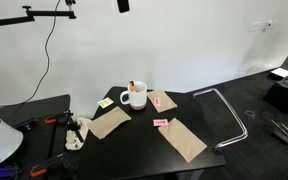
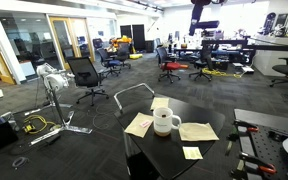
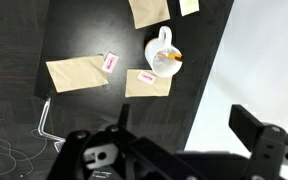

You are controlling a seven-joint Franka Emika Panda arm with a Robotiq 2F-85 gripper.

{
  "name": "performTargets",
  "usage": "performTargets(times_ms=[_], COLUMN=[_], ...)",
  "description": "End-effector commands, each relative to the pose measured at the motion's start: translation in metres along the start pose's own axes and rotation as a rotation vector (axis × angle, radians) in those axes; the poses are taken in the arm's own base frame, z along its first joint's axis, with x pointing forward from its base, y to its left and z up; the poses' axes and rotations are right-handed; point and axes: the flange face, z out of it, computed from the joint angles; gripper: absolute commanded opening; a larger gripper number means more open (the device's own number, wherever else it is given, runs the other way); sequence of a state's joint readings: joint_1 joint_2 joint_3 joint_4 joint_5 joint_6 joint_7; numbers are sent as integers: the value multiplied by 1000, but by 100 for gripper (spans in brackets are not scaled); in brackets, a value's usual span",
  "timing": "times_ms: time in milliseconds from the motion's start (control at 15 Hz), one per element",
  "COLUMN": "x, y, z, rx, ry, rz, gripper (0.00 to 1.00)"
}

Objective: Take the marker out of the white cup and place on the table

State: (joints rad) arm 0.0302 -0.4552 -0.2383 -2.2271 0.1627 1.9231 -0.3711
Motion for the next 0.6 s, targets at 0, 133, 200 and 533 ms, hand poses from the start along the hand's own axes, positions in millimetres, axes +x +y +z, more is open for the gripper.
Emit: performTargets(times_ms=[0,133,200,533], x=[9,13,16,28], y=[10,13,14,22], z=[25,42,50,92], rx=[-7,-5,1,72], ry=[18,17,17,43], rz=[-71,-136,-171,-362], gripper=[100,100,100,100])
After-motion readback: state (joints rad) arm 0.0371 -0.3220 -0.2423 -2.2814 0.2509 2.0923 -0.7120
